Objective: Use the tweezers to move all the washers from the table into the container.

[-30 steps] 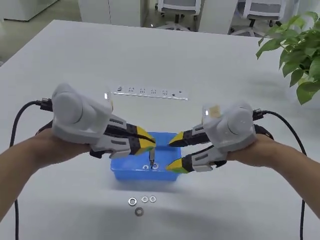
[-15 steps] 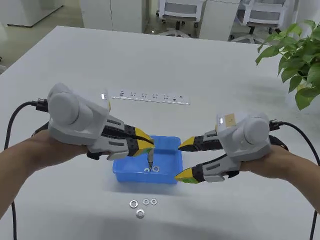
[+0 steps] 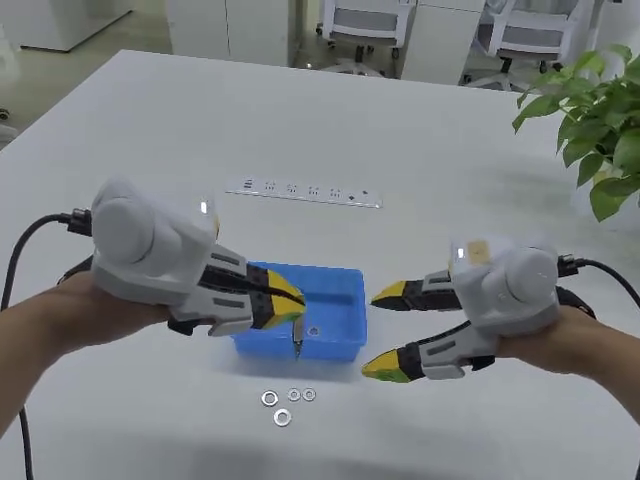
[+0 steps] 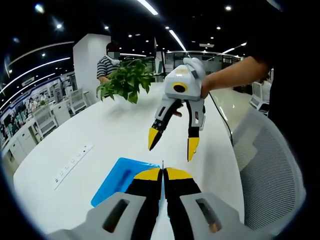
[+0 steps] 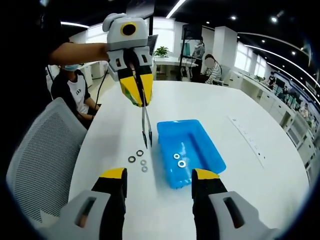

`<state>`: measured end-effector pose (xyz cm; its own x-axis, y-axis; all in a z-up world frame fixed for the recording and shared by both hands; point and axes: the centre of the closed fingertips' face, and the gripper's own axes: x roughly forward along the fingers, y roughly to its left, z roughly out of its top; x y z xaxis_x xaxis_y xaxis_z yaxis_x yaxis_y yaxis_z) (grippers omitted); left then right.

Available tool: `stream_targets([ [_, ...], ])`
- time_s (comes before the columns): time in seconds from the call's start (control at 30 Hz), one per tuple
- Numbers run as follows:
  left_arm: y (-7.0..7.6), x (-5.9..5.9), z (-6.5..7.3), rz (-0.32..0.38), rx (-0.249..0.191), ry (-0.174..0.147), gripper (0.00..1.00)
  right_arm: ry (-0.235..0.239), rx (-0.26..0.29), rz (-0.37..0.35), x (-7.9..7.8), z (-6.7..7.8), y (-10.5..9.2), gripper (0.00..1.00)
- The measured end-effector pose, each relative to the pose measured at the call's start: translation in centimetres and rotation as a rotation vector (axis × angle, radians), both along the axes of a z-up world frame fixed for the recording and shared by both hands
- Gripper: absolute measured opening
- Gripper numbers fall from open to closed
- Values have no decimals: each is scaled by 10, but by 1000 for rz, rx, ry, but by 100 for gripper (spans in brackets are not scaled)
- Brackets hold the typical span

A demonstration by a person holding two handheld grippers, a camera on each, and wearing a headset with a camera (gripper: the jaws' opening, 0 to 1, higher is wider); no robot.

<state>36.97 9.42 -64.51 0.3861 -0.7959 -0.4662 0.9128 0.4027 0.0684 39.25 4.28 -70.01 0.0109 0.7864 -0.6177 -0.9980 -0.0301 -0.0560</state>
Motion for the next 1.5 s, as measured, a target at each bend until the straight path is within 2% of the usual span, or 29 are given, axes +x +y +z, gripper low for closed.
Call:
stream_targets([
  [0.37,-2,-20,-12,-5,-2,22,6,13,0,-28,-7,-3,-5,61],
  [0.73,1,-24,-22,-12,-9,33,6,27,-9,-30,-14,-10,-6,62],
  [1.1,0,-33,-33,-20,6,54,6,45,-19,-19,-25,-18,-3,62],
  [1.5,0,-38,-45,-31,15,74,6,59,-24,-6,-32,-23,0,62],
])
